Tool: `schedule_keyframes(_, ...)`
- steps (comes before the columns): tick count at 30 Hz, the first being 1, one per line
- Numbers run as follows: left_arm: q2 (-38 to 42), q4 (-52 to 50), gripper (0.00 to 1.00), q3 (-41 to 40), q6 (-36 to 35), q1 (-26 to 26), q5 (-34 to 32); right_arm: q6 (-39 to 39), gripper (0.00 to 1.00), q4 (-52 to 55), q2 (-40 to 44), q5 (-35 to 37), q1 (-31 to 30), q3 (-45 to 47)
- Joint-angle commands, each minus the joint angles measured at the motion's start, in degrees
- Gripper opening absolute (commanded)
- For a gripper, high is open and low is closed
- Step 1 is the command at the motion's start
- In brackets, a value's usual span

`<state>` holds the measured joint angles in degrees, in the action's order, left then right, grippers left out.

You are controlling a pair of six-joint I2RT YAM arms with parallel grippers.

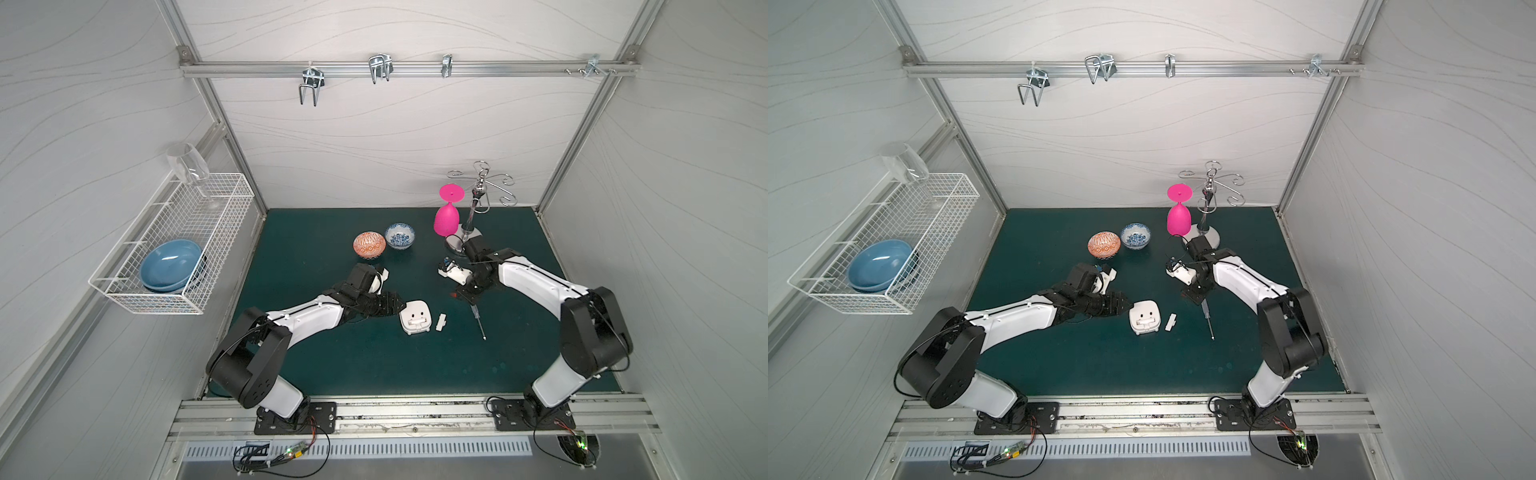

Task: Remove the battery from the alarm
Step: Remove the battery from the alarm, then adjust the alarm at the center of the board.

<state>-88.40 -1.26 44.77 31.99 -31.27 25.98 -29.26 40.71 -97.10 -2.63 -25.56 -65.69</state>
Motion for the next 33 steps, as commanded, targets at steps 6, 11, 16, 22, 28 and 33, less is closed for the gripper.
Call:
schedule_keyframes(6,-8.12,-4.41,0.66,11.22,-7.63,0.18,2.23,4.91,0.29,2.18,-4.97,2.96,0.69,-1.24)
schedule_keyframes(11,-12.13,-5.75,0.64,15.57,-10.33,0.43,4.96,9.31,0.48,3.43,-0.82,-0.24,1.27,-2.92)
schedule_keyframes(16,-15.72,-6.39,0.60,18.99,-11.20,0.68,9.45,26.50,0.70,2.16,8.26,-14.38,1.09,-1.18)
schedule_keyframes(22,-20.44,-7.77,0.60,22.25,-11.92,0.76,13.03,50.99,0.92,-13.96,15.34,-30.47,-8.63,13.78)
schedule_keyframes(28,-23.20,-9.07,0.59,24.00,-12.48,1.05,13.70,60.09,0.88,-24.56,9.58,-29.26,-16.60,16.50)
schedule_keyframes(33,-22.75,-8.52,0.57,22.18,-12.09,1.26,13.88,60.29,0.80,-25.58,5.61,-26.33,-17.61,15.12)
